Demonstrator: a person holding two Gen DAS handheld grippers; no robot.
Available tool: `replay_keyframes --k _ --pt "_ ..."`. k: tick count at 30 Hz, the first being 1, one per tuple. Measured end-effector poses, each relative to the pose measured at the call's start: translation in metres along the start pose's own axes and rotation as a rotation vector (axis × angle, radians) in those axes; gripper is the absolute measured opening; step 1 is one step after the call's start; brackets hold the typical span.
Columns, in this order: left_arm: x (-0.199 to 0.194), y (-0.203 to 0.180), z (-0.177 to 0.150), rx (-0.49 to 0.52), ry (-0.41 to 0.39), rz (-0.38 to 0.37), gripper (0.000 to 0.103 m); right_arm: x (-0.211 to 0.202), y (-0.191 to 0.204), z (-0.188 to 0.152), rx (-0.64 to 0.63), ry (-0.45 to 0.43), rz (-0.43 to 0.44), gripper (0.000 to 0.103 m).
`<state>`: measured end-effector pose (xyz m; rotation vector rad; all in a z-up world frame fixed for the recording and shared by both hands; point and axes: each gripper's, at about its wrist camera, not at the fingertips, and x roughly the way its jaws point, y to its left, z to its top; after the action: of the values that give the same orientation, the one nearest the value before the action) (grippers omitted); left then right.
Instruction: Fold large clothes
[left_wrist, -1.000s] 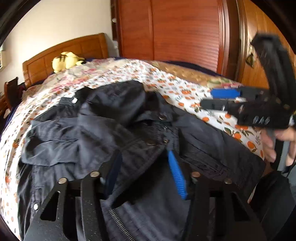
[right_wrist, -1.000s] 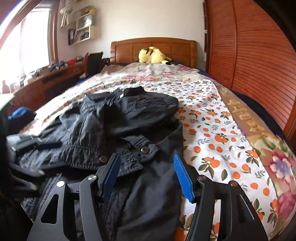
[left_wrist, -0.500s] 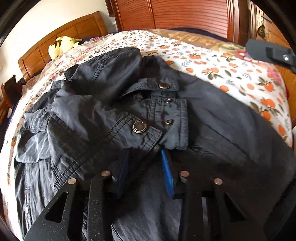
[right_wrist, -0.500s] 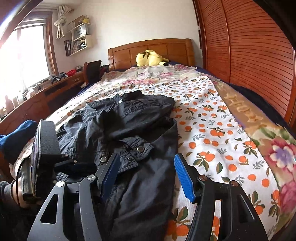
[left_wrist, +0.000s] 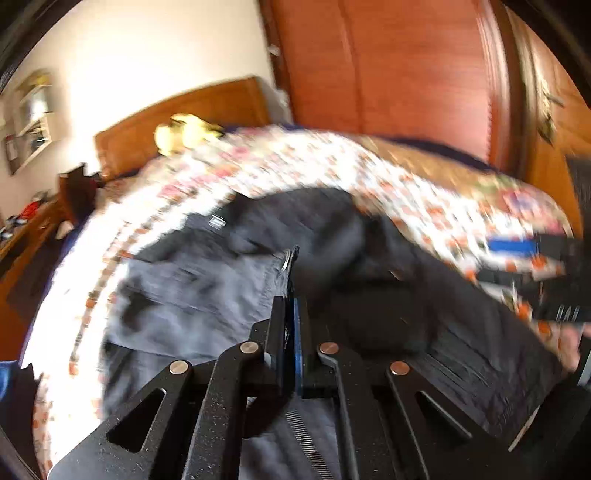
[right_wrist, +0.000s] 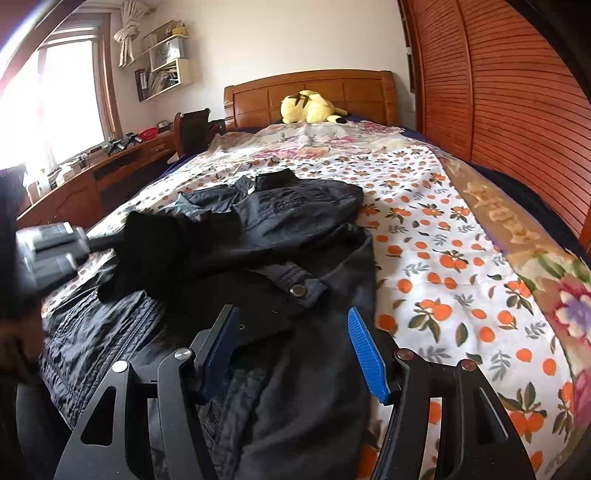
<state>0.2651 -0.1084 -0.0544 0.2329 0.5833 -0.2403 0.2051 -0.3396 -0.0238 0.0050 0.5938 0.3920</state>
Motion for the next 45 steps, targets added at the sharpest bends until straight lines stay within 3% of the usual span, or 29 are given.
replay_keyframes --k 4,9,14,21,29,30,31,33,34,36,45 --pt "-0.02 0.056 0.013 -0.09 -0.04 0.061 0.004 0.011 0.007 0.0 -0.018 0.013 -0.005 0.063" --pt "-0.035 0.107 0.004 -0.165 -0.043 0.126 0.004 0.022 0.013 0.001 -0.029 0.028 -0.006 0.063" --pt "-0.028 0.122 -0.023 -0.188 0.005 0.162 0.004 0.029 0.017 0.003 -0.036 0.037 -0.005 0.063" --pt "-0.001 0.128 -0.077 -0.229 0.143 0.163 0.004 0.039 0.018 0.001 -0.046 0.06 -0.03 0.063" --pt "-0.015 0.13 -0.098 -0.265 0.105 0.115 0.006 0.04 0.022 0.002 -0.06 0.071 -0.035 0.063" --pt "-0.017 0.13 -0.1 -0.263 0.096 0.111 0.018 0.039 0.022 0.003 -0.063 0.067 -0.032 0.063" --pt "-0.021 0.13 -0.103 -0.265 0.079 0.104 0.038 0.038 0.021 0.003 -0.063 0.063 -0.028 0.063" --pt "-0.027 0.131 -0.107 -0.279 0.052 0.082 0.052 0.036 0.019 0.005 -0.063 0.053 -0.023 0.063" --pt "-0.029 0.131 -0.108 -0.285 0.047 0.073 0.065 0.036 0.018 0.006 -0.067 0.051 -0.025 0.063" --pt "-0.036 0.13 -0.112 -0.294 0.027 0.054 0.081 0.034 0.016 0.009 -0.076 0.04 -0.036 0.063" --pt "-0.051 0.122 -0.12 -0.268 0.001 0.066 0.081 0.064 -0.009 0.043 -0.153 0.069 -0.081 0.063"
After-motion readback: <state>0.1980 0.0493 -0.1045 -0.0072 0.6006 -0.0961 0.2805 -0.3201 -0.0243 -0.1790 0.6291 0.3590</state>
